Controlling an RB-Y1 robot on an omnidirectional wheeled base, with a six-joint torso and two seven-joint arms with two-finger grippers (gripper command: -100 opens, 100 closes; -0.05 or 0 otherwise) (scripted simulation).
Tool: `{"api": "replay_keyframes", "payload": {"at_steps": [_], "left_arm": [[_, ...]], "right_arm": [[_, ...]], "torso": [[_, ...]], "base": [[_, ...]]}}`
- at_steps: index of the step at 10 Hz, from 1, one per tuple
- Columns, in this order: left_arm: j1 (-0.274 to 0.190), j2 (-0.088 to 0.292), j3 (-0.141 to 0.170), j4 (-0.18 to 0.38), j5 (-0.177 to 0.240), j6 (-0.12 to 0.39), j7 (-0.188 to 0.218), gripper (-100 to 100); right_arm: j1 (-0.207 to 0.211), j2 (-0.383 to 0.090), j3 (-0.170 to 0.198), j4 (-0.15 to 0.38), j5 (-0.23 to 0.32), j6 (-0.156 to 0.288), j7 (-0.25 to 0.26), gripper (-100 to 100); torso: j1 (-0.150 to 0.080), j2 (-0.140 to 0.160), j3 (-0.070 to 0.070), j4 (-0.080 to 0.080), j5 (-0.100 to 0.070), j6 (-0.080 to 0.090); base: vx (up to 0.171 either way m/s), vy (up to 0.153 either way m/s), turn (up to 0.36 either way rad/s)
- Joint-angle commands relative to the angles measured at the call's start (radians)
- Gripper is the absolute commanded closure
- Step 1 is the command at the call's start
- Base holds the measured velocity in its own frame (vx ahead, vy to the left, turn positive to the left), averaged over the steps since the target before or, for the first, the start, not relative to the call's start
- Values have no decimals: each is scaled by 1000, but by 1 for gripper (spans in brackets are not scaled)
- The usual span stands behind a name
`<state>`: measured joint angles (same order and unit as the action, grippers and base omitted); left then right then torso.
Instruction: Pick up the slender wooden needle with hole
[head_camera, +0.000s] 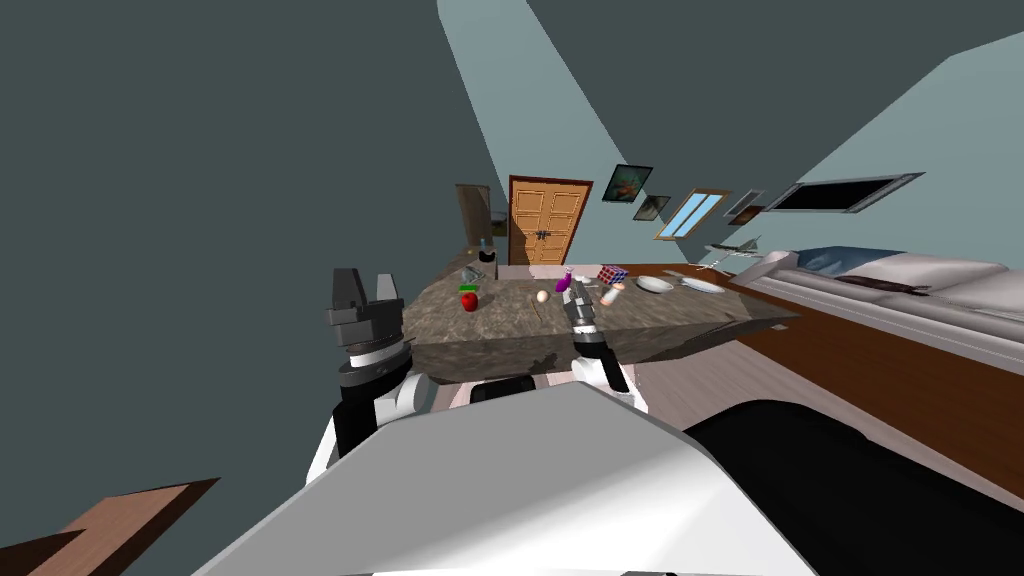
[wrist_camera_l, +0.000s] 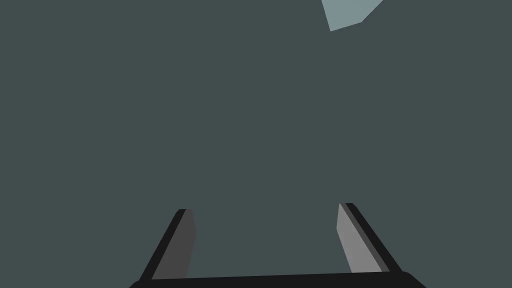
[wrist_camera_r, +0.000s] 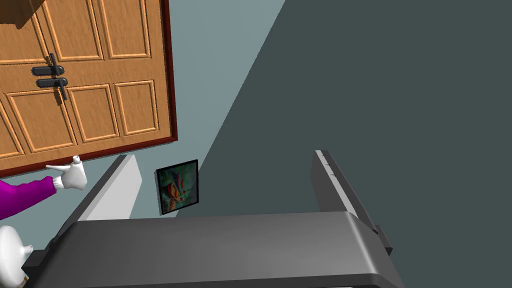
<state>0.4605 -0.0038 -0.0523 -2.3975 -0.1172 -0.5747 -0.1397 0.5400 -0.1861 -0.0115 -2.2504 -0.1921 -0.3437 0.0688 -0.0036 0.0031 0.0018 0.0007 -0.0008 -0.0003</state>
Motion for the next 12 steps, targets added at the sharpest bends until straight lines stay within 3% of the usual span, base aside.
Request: {"api": "replay_keyframes", "payload": {"at_steps": [1,2,3,5,8,12], "left_arm": [[0,0,0,0,0,0,0,0],[0,0,0,0,0,0,0,0],[0,0,0,0,0,0,0,0],[0,0,0,0,0,0,0,0],[0,0,0,0,0,0,0,0],[0,0,0,0,0,0,0,0]], "right_arm": [[9,-37,-9,12,-15,10,-6,-100],[24,-75,-21,26,-39,34,-10,-100],[24,-82,-21,26,-39,34,-10,-100],[60,-153,-49,56,-93,87,-19,-100],[80,-227,-65,71,-122,116,-24,-100],[144,-363,-116,118,-218,211,-41,-100]], "torso": [[0,0,0,0,0,0],[0,0,0,0,0,1],[0,0,0,0,0,0],[1,-1,0,0,0,0],[0,0,0,0,0,0],[-1,1,1,0,0,1]], "base": [[-44,-42,71],[-45,-35,177],[-40,-32,80],[-56,-40,218],[-56,-39,151],[-72,-43,226]]}}
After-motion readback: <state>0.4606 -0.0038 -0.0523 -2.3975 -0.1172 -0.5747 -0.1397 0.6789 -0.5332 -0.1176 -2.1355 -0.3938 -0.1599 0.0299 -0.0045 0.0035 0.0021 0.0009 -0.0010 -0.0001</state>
